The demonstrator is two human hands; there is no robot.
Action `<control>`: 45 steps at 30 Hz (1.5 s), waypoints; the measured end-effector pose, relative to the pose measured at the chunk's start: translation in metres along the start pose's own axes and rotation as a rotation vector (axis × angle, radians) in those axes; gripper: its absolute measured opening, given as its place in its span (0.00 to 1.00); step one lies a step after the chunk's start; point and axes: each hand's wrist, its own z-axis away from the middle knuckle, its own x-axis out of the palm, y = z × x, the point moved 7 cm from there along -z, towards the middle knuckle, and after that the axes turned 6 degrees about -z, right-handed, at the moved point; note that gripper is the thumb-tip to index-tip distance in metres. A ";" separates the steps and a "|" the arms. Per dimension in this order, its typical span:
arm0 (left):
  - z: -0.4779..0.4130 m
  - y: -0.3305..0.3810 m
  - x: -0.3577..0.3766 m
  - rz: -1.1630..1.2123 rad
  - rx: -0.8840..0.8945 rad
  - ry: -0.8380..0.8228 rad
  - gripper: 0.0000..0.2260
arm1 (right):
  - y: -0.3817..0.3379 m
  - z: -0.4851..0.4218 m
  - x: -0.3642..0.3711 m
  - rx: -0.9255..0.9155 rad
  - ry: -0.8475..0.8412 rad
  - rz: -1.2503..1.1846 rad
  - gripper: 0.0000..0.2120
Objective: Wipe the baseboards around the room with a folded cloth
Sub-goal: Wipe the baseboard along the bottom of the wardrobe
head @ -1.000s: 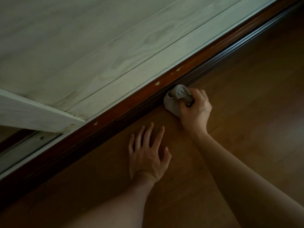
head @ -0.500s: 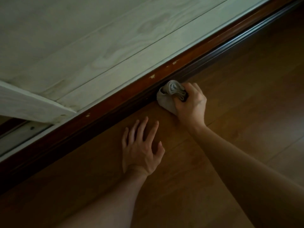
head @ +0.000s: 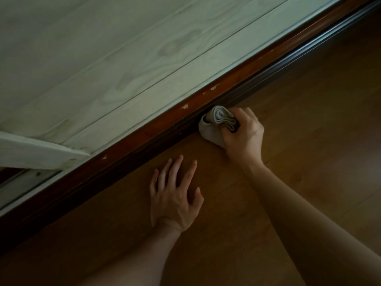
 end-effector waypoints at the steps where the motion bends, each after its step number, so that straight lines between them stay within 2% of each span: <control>1: 0.000 0.000 0.001 -0.002 0.002 0.002 0.30 | 0.004 -0.005 -0.005 0.017 0.019 0.009 0.10; 5: -0.001 0.000 0.002 -0.013 0.011 0.000 0.30 | 0.024 -0.016 -0.026 0.162 0.176 0.027 0.11; 10: 0.000 0.000 0.001 -0.008 0.008 0.013 0.30 | 0.016 -0.017 -0.019 0.058 0.055 0.039 0.09; 14: -0.001 0.000 0.001 -0.014 0.006 0.007 0.30 | 0.029 -0.026 -0.036 0.163 0.189 0.044 0.10; 19: 0.000 -0.001 0.001 -0.006 0.014 0.021 0.29 | 0.039 -0.040 -0.046 0.122 0.134 0.127 0.12; 23: 0.000 0.001 0.001 -0.006 0.016 0.025 0.29 | 0.070 -0.067 -0.082 0.270 0.282 0.138 0.14; 29: 0.001 0.001 -0.001 0.001 0.015 0.017 0.29 | 0.057 -0.058 -0.064 0.108 0.147 0.166 0.10; 34: 0.000 0.000 -0.001 0.006 0.009 0.017 0.28 | 0.059 -0.052 -0.067 0.264 0.287 0.095 0.12; 38: 0.002 0.000 0.000 -0.002 0.012 0.027 0.28 | 0.029 -0.019 -0.029 0.155 0.151 0.053 0.10; 45: 0.001 -0.002 0.000 0.024 0.006 0.048 0.28 | -0.008 0.021 0.018 -0.013 0.016 -0.051 0.10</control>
